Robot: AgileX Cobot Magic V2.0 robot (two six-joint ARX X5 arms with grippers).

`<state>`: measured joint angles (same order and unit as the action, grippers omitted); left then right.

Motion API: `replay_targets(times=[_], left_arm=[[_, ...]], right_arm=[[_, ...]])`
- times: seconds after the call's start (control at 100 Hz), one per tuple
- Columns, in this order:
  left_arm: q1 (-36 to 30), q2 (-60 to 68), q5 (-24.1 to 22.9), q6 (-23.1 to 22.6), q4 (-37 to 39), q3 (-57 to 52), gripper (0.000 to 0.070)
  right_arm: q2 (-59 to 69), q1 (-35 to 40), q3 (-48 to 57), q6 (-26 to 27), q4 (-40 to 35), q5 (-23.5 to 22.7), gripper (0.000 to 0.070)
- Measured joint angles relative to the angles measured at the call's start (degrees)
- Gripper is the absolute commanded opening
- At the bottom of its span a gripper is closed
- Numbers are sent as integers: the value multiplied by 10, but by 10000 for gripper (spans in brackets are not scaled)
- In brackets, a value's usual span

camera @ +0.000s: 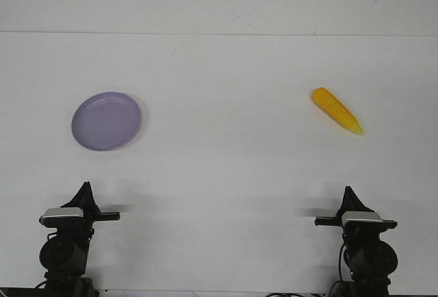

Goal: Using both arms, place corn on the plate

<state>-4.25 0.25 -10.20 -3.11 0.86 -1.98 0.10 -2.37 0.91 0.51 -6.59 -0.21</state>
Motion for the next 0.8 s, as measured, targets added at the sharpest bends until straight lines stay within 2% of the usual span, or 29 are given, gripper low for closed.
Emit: replay_targets(times=[0.61, 0.7, 0.8], left_arm=[[0, 0, 0, 1, 0, 0, 15], [0, 0, 0, 17, 0, 0, 15], [0, 0, 0, 58, 0, 0, 15]], right_arm=[[0, 0, 0, 0, 0, 0, 12], [0, 0, 0, 0, 0, 0, 12], [0, 0, 0, 0, 0, 0, 12]])
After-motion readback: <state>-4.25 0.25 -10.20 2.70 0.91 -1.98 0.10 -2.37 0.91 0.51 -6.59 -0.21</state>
